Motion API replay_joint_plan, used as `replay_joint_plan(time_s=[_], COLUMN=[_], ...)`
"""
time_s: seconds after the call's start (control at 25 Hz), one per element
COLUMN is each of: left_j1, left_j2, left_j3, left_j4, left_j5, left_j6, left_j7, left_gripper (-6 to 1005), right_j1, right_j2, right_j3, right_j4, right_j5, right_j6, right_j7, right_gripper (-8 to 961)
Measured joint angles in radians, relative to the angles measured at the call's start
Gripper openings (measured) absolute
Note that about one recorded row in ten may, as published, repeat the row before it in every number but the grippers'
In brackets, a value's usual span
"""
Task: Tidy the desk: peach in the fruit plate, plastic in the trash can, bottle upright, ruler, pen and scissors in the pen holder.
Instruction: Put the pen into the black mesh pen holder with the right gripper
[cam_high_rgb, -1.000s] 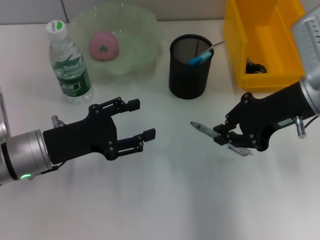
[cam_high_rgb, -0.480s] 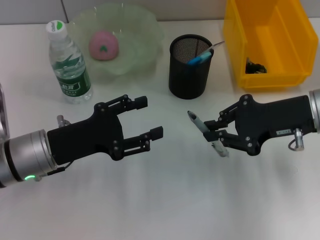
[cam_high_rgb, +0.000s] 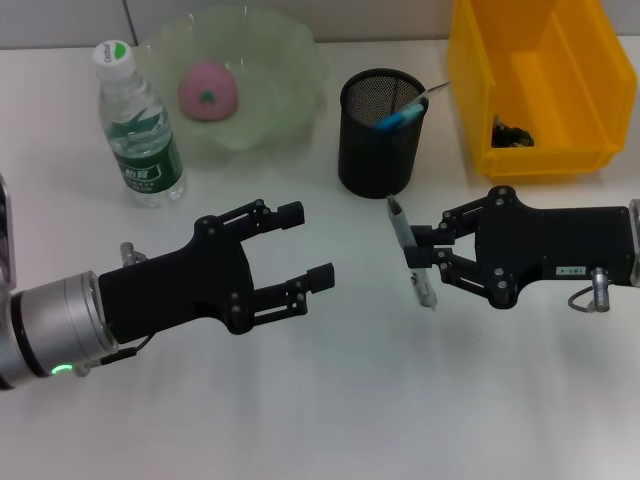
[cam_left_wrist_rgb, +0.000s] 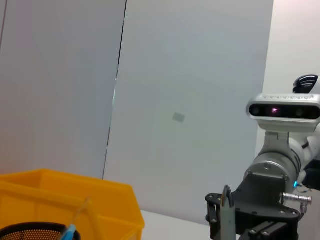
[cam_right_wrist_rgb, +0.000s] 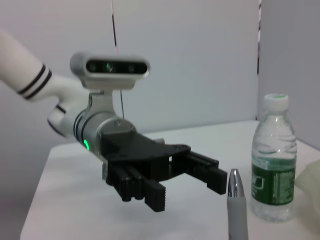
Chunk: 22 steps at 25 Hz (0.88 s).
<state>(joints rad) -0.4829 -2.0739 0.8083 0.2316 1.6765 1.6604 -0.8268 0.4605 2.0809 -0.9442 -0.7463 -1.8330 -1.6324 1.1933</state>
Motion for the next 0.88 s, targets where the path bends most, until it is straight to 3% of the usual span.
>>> replay_joint_plan(time_s=[0.36, 0.88], left_j1=[0.013, 0.018], left_j2=[0.001, 0.001], left_j3=[0.006, 0.009], left_j4=[0.0, 0.0], left_j5=[0.0, 0.002], left_j6=[0.012, 0.012], left_j7=[0.005, 0.01], left_gripper=[773, 773], right_j1=[-0.043, -0.063], right_j2=[0.001, 0.005], right_j3=[0.01, 0.01], right_j4=[0.074, 0.146], right_j5=[0.137, 0.333], right_j6=[-0.002, -0.02], right_j7=[-0.068, -0.481], right_gripper=[127, 128])
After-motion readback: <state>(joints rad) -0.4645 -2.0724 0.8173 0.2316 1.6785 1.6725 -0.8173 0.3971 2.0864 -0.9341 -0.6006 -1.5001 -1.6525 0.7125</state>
